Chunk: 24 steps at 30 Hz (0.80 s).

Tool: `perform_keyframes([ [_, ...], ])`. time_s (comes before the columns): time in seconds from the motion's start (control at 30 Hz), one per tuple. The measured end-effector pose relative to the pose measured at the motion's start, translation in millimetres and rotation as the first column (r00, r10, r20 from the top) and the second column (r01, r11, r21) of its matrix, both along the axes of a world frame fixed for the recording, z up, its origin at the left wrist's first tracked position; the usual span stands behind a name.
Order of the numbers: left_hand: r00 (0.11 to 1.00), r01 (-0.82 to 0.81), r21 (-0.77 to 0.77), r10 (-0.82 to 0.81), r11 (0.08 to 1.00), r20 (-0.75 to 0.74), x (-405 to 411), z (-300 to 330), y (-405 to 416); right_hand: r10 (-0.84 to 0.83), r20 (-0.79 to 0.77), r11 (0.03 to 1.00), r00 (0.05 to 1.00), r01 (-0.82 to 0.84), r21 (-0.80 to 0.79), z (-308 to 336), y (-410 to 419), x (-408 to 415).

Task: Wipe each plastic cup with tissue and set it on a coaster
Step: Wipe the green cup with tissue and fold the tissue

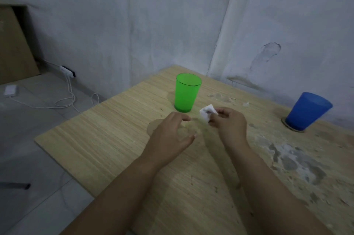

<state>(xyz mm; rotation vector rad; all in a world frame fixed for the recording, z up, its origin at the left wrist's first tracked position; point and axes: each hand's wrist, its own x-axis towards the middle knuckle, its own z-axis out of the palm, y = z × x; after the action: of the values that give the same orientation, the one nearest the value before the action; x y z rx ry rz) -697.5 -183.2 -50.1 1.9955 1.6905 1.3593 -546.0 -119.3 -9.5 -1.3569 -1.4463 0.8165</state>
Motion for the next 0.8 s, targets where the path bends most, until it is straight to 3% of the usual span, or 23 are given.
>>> perform_keyframes([
  [0.1, 0.971, -0.070, -0.089, 0.048, 0.994, -0.234, 0, -3, 3, -0.113, 0.453, 0.963, 0.884, -0.015, 0.268, 2, 19, 6],
  [0.17, 0.917, -0.121, -0.185, 0.038, 0.975, -0.396, 3, -3, 5, -0.072, 0.632, 0.957, 0.772, -0.125, 0.261, 2, 25, 6],
  [0.27, 0.863, -0.181, -0.267, 0.023, 0.947, -0.505, 6, -3, 5, 0.084, 0.802, 0.940, 0.592, -0.314, 0.133, -2, 26, 1],
  [0.37, 0.850, -0.203, -0.306, 0.013, 0.930, -0.526, 7, -3, 4, 0.185, 0.850, 0.889, 0.493, -0.452, 0.069, -6, 21, -3],
  [0.5, 0.856, -0.198, -0.295, 0.019, 0.935, -0.517, 7, -1, 3, 0.142, 0.937, 0.853, 0.319, -0.520, 0.048, -5, 10, 3],
  [0.67, 0.848, -0.173, -0.325, -0.027, 0.930, -0.529, 6, 4, -4, 0.137, 0.954, 0.824, 0.268, -0.566, 0.041, -9, -5, 23],
  [0.8, 0.833, -0.227, -0.338, 0.003, 0.914, -0.553, -3, -1, -7, 0.256, 0.897, 0.766, 0.360, -0.642, 0.039, -10, -24, 33],
])
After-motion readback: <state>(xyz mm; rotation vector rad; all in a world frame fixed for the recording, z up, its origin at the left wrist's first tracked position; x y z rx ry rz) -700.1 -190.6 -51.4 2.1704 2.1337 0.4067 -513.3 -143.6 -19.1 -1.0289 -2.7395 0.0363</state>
